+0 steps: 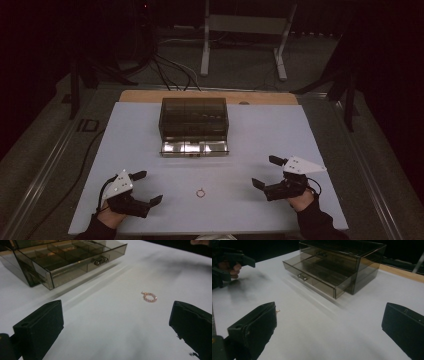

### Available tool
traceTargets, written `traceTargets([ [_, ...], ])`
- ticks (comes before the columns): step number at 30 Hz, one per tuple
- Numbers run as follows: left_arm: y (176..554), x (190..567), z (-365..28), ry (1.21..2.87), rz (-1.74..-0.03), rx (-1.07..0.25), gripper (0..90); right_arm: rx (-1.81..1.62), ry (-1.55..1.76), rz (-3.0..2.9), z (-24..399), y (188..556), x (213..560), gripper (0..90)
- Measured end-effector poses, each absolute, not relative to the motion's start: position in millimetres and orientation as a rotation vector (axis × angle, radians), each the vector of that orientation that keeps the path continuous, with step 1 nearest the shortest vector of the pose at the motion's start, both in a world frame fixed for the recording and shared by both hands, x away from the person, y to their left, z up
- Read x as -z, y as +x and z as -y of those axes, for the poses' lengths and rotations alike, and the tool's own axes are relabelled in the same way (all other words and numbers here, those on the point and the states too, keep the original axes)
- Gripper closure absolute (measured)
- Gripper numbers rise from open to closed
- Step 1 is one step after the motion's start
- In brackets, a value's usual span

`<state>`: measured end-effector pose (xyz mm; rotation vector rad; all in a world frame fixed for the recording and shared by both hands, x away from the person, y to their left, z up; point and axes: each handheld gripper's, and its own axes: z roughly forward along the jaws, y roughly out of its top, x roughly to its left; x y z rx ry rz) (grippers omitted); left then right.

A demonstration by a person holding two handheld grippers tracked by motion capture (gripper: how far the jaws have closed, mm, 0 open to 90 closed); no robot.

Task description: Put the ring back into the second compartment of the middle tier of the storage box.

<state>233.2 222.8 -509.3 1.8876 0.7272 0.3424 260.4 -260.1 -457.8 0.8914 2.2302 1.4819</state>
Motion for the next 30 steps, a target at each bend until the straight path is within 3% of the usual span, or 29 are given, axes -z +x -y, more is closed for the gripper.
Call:
traceTargets([
  [30, 234, 510, -222, 1.894, -0.727, -0.339, 0.8, -1.503, 0.793, -2.33, 212, 279, 456, 0.0],
])
